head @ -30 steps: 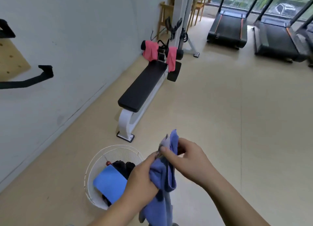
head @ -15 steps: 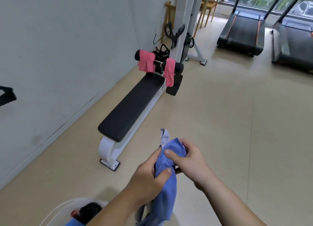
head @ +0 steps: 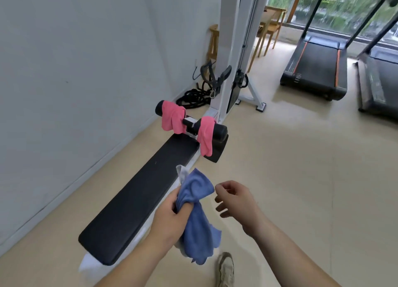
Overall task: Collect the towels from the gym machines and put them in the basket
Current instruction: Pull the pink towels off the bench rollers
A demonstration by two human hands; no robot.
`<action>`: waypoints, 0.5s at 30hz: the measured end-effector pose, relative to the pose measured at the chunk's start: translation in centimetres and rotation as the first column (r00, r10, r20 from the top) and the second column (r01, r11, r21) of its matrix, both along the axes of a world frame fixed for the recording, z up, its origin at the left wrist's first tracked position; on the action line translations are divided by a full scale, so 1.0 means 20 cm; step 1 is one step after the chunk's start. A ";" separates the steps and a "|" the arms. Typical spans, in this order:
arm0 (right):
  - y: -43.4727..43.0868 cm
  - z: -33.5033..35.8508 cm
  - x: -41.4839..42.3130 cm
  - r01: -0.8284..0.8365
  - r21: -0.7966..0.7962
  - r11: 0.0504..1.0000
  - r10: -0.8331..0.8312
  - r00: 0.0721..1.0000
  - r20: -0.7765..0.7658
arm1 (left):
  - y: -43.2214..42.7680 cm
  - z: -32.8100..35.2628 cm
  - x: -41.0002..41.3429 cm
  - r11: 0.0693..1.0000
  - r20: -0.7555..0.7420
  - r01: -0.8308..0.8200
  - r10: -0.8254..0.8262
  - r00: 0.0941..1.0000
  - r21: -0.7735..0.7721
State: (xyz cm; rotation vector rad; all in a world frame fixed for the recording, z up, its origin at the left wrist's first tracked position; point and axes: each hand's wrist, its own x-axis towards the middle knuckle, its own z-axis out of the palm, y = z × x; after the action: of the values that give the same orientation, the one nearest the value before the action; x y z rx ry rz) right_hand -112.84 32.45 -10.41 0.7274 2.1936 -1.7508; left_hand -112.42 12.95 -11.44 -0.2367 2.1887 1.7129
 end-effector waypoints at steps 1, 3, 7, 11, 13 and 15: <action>0.06 -0.04 -0.13 -0.032 0.002 1.000 0.031 0.999 0.007 | 0.06 -0.02 -0.11 1.000 0.005 -0.022 0.022 1.000 -0.011; 0.18 -0.11 -0.38 -0.057 -0.005 0.998 0.058 0.998 0.041 | 0.15 -0.05 -0.31 0.997 0.020 -0.073 0.073 0.997 -0.030; 0.38 -0.25 -0.94 -0.068 -0.028 0.997 0.070 0.993 0.095 | 0.33 -0.07 -0.74 0.982 0.020 -0.188 0.188 0.982 -0.037; 0.45 -0.30 -1.42 -0.161 -0.002 0.987 0.160 0.974 0.159 | 0.38 -0.04 -1.14 0.958 0.045 -0.283 0.285 0.957 -0.043; 0.47 -0.33 -1.65 -0.208 0.007 0.978 0.203 0.961 0.189 | 0.38 -0.06 -1.34 0.939 0.066 -0.340 0.342 0.937 -0.040; 0.48 -0.37 -1.87 -0.236 0.024 0.972 0.226 0.953 0.203 | 0.37 -0.10 -1.55 0.927 0.068 -0.372 0.374 0.925 -0.048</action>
State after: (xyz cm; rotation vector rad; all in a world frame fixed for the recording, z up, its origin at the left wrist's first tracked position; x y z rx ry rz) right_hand -150.20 42.06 -17.87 0.5991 2.0963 -1.4505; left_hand -143.33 20.32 -13.34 -0.7603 2.2232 1.8190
